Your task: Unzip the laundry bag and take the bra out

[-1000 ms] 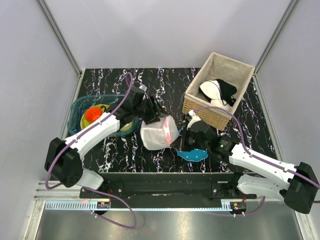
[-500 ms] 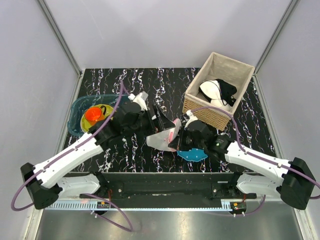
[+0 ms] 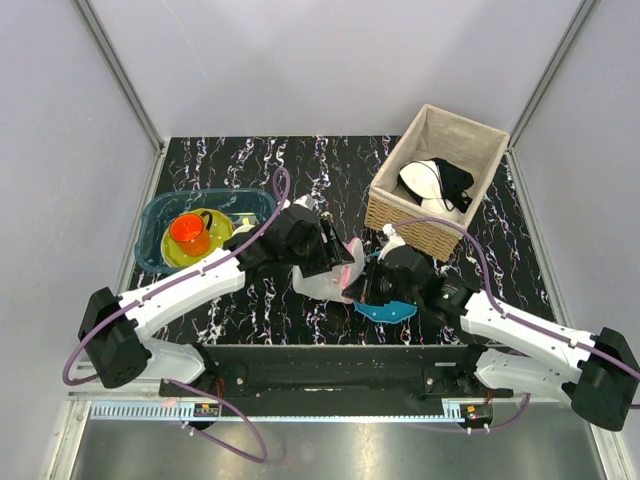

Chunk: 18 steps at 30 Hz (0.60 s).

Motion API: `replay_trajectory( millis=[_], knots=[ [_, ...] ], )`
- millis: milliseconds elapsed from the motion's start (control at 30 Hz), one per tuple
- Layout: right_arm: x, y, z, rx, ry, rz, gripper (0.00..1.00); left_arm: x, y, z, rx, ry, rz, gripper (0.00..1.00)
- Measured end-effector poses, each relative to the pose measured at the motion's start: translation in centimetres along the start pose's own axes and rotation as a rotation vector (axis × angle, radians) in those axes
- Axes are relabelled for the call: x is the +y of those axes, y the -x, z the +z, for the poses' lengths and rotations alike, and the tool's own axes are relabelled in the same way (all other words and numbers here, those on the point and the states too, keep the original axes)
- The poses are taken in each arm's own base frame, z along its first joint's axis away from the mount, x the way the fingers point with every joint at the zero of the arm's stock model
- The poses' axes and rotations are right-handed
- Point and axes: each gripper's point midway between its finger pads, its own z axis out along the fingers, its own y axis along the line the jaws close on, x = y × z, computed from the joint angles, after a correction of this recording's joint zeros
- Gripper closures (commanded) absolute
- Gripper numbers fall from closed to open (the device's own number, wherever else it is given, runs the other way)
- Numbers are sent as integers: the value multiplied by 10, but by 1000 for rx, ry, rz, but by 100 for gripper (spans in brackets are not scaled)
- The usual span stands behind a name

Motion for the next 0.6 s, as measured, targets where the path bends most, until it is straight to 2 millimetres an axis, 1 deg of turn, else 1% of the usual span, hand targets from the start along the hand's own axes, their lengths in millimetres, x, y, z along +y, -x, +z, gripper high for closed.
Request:
replay_trajectory(
  millis=[100, 133, 167, 200, 233, 267, 367, 433, 533, 600],
  knots=[
    [-2, 2, -3, -14, -8, 2, 100, 3, -2, 10, 9, 16, -3, 35],
    [-2, 2, -4, -16, -9, 2, 100, 5, -3, 13, 14, 22, -3, 37],
    [-2, 2, -5, -15, -11, 2, 100, 7, -5, 17, 21, 30, -3, 44],
    [-3, 2, -5, -15, -13, 2, 100, 8, -7, 20, 29, 38, -2, 60],
    [-3, 2, -5, -16, -15, 2, 100, 10, -10, 24, 38, 45, 0, 90],
    [-4, 2, -5, -17, -18, 2, 100, 10, -11, 25, 43, 48, -5, 100],
    [-6, 4, -4, -27, -30, 1, 100, 9, -13, 24, 51, 42, -8, 100],
    [-7, 4, -3, -27, -34, 0, 100, 7, -11, 18, 62, 23, -28, 100],
    [-6, 5, 1, -48, -6, -8, 100, 7, 5, -2, 22, -32, -83, 100],
    [-10, 2, 5, -58, 8, -13, 100, 7, 19, -27, -31, -73, -115, 100]
  ],
)
